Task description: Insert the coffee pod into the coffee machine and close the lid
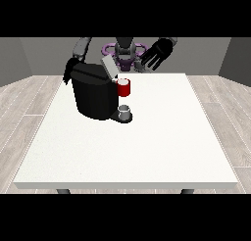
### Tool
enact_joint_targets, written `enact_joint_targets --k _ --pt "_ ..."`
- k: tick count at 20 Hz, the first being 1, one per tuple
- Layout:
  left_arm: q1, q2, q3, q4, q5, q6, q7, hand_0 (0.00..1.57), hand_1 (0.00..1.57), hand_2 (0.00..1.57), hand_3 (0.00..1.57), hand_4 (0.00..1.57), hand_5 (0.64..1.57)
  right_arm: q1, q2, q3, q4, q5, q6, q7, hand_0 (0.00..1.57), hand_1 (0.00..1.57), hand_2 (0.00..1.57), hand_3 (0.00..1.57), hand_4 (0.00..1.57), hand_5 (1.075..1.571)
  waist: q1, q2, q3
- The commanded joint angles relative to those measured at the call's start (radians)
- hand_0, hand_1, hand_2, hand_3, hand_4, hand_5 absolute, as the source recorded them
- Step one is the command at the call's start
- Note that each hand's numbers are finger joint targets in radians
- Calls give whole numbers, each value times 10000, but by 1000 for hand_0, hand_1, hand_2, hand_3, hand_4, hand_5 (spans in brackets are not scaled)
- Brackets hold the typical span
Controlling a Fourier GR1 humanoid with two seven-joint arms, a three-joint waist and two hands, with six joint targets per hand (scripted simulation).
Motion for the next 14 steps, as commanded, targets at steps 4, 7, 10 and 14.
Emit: enact_joint_targets --k 4,7,10,14 --pt "2432 -2399 2247 330 3059 -71 -556 0 0 0 0 0 1571 1094 -49 -330 38 -256 -16 -26 0 0 0 0 0 1571 1249 -1932 -24" --pt "3454 -2710 2184 406 3208 -391 -598 0 0 0 0 394 1571 1474 184 -151 -152 -281 37 -120 0 0 0 0 0 1571 1708 -2993 1" --pt "4048 -2656 2081 355 3253 -636 -804 0 0 0 0 393 1571 988 48 4 -641 -618 744 -121 0 0 0 0 0 1571 1896 -3100 6" --pt "5048 -2713 1911 238 3156 -515 -563 0 0 0 0 389 1571 1094 -129 423 -1348 -834 1624 298 0 0 0 0 0 1571 1977 -3909 9"
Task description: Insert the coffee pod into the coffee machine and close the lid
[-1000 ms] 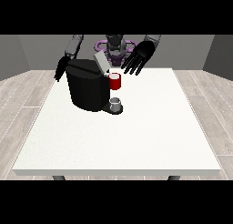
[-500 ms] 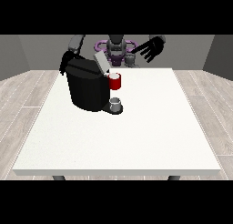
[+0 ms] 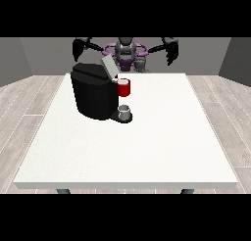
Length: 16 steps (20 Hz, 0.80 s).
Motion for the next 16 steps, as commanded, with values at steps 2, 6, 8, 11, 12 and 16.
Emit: enact_joint_targets --k 2,6,8,11,12,16 --pt "921 -380 -167 -372 218 -168 97 0 0 0 0 420 1571 -825 -143 113 -443 65 18 537 0 0 0 0 62 1571 818 -390 6" --pt "727 -176 281 -959 1053 -443 1034 0 0 0 0 353 1571 -504 -457 697 -992 139 1004 330 0 0 0 0 251 1571 378 -320 8" --pt "1448 -423 -747 -1403 1257 -170 780 0 0 0 0 429 1571 -1159 -822 189 -730 -7 957 590 0 0 0 0 80 1571 709 -249 9" --pt "1444 -428 -707 -2592 1429 -700 1185 0 0 0 0 385 1571 -1487 -995 -474 -303 -334 784 432 0 0 0 0 0 1571 1114 417 11" --pt "1708 -429 -791 -2644 1597 -824 1324 0 0 0 0 360 1571 -1755 -1094 -628 -309 -569 893 1032 0 0 0 0 0 1571 1209 215 10" --pt "1961 -432 -1476 -3497 2066 -252 1251 0 0 0 0 366 1571 -2623 -1517 -1006 372 -974 1340 1039 0 0 0 0 0 1571 1336 954 10"
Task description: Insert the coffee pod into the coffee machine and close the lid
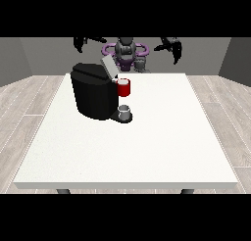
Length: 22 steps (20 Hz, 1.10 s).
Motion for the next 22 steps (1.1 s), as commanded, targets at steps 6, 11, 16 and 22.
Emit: enact_joint_targets --k 6,11,16,22 --pt "144 44 -590 -2119 740 -60 1301 0 0 0 0 346 1571 -1387 -81 -808 1096 -1004 15 883 0 0 0 0 97 1571 498 790 1" --pt "1525 -22 -1260 -3282 701 620 937 0 0 0 0 301 1571 -1330 520 -96 1180 -687 -167 625 0 0 0 0 56 1571 -33 1037 -2" --pt "1668 238 -888 -3874 1331 119 1194 0 0 0 0 338 1571 -2059 486 45 1575 -635 -101 517 0 0 0 0 0 1571 35 1731 -3" --pt "1672 -8 -1210 -5037 1254 944 2057 0 0 0 0 381 1571 -2434 347 197 2143 -551 287 -15 0 0 0 0 0 1571 -182 2061 -2"
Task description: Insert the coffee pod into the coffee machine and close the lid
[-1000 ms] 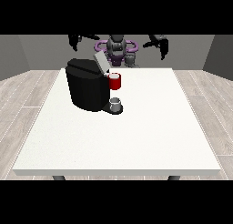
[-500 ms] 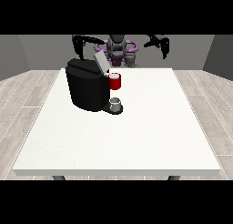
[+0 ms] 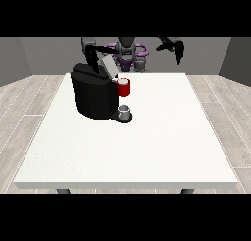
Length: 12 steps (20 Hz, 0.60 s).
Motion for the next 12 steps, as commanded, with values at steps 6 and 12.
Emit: enact_joint_targets --k 6,12 --pt "343 638 235 -862 481 -89 343 0 0 0 0 331 1571 -528 325 450 434 296 -1 -510 0 0 0 0 79 1571 -145 522 0" --pt "662 964 347 -371 171 188 -723 0 0 0 0 348 1571 -1339 -209 394 451 284 439 -350 0 0 0 0 200 1571 -398 982 -2"
